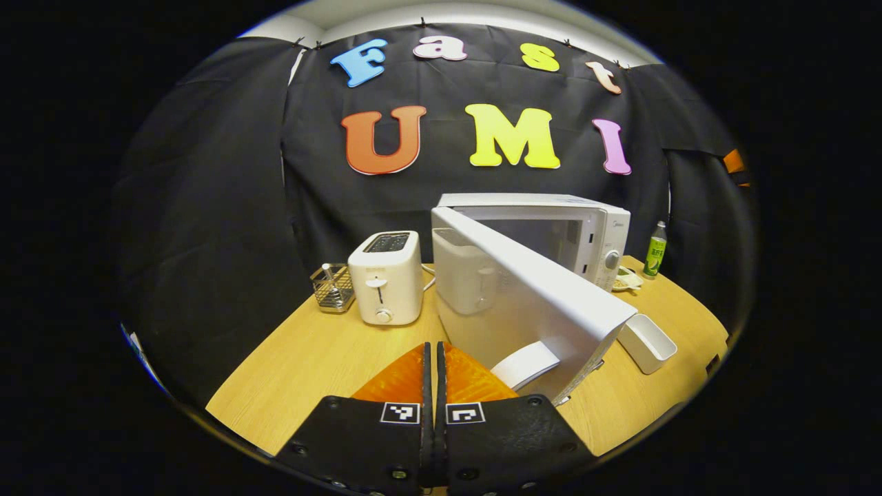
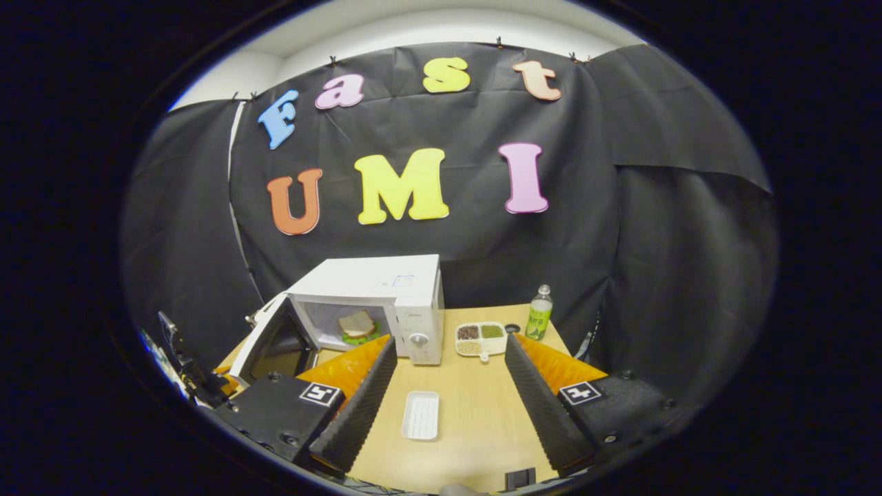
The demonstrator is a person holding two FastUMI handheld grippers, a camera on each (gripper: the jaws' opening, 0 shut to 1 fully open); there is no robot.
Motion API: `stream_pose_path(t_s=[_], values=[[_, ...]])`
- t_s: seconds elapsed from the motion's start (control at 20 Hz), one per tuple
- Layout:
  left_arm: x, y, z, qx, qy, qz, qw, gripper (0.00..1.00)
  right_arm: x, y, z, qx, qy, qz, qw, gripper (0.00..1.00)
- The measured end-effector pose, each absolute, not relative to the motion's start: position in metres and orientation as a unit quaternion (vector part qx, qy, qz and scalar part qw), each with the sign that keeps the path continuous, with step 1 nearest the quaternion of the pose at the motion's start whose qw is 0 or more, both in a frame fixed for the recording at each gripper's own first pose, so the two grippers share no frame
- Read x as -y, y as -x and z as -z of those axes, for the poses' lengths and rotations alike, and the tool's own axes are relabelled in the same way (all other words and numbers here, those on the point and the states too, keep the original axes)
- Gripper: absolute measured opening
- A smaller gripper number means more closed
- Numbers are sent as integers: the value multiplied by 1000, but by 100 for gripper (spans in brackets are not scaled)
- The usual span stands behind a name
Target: Open the microwave oven with the left hand, put the food in, and close the microwave oven.
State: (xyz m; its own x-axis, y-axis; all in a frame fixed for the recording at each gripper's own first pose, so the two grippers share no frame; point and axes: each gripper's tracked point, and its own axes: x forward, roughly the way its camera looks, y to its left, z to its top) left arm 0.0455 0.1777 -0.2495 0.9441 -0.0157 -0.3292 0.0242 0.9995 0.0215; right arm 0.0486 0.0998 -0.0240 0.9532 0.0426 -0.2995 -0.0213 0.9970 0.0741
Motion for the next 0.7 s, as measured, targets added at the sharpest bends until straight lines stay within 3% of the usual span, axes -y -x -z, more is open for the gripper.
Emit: stream_pose_path(t_s=[0.05, 0.1, 0.15, 0.5, 0.55, 0.7], values=[[-169, -47, 247, -164, -17, 18, 986, 0, -99, -50, 24, -152, -36, -16, 988, 92], [-160, -49, 246, -163, -22, 26, 986, 0, -98, -50, 26, -154, -37, -14, 987, 92], [-152, -51, 244, -161, -27, 32, 986, 0, -97, -50, 29, -156, -39, -14, 987, 100], [-88, -68, 238, -154, -43, 80, 984, 0, -81, -53, 42, -174, -42, -9, 984, 100], [-77, -71, 234, -152, -42, 88, 984, 0, -79, -54, 42, -176, -43, -9, 983, 92], [-50, -80, 234, -148, -41, 107, 982, 0, -70, -58, 46, -181, -42, -9, 983, 100]])
